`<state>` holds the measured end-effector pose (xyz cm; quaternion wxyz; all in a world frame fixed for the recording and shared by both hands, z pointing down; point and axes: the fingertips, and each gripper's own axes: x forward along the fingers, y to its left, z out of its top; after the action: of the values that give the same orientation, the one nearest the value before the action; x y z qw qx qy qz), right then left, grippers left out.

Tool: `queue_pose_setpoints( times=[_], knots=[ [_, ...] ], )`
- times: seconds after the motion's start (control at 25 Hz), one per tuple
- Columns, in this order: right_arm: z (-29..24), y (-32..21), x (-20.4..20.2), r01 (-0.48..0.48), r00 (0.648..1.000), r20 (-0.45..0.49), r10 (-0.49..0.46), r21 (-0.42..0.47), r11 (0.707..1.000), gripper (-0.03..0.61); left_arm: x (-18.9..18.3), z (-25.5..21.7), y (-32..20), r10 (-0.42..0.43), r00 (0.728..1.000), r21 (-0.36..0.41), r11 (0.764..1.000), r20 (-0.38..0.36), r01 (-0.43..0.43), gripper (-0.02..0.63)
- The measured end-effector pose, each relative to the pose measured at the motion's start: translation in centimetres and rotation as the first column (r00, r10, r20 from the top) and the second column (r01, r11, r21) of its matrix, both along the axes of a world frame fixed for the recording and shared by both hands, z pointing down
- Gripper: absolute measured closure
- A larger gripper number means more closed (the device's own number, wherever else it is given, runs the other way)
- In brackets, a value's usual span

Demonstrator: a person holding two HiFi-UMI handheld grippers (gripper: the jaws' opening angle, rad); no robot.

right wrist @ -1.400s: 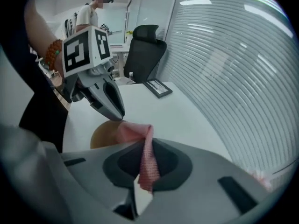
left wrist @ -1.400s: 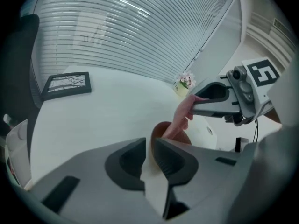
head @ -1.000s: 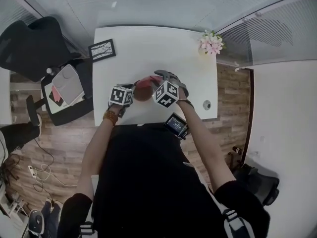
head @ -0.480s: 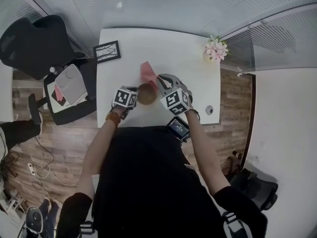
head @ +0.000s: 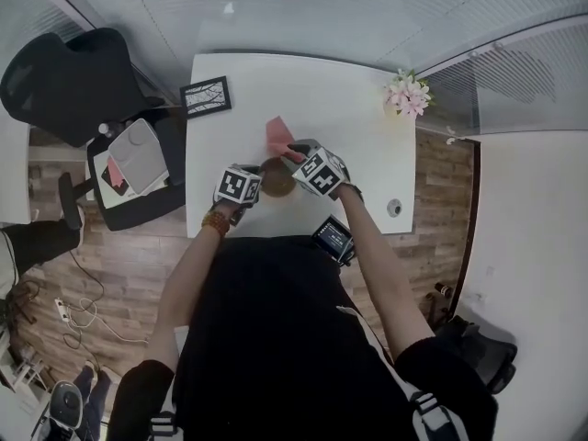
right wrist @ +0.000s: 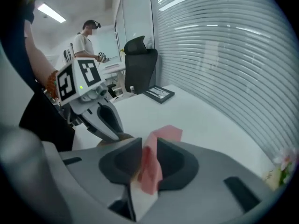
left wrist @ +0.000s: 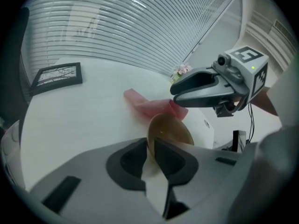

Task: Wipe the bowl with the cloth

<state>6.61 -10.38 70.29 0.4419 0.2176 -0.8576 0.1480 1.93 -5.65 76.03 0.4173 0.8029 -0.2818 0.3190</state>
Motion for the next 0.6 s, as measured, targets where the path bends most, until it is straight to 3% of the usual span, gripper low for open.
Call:
queue_pose_setpoints(
  times=[0.12,0.24,0.44,0.6],
  knots=[
    [0.9,0.0,0.4,-0.021,0.999,-0.046,0.02,-0.016,1.0,0.561,0.2,0.1,0.1,-0.016,1.0,-0.019,1.0,-0.015,0.016,0.56],
    [0.8,0.5,0.4,-0.012,0.999,-0.052,0.012,-0.006,1.0,0.575,0.0,0.2,-0.1,-0.048,0.998,-0.039,0.998,-0.035,0.047,0.563],
    [-1.6,0.3,0.4,-0.139,0.986,0.101,0.134,0.039,0.99,0.572,-0.3,0.4,0.0,-0.063,0.998,-0.037,0.997,-0.018,0.062,0.563],
    [-4.2,1.7,-0.7,-0.112,0.979,0.177,0.101,0.049,0.993,0.577,-0.3,0.6,0.1,-0.063,0.998,-0.039,0.997,-0.005,0.062,0.563]
  ],
)
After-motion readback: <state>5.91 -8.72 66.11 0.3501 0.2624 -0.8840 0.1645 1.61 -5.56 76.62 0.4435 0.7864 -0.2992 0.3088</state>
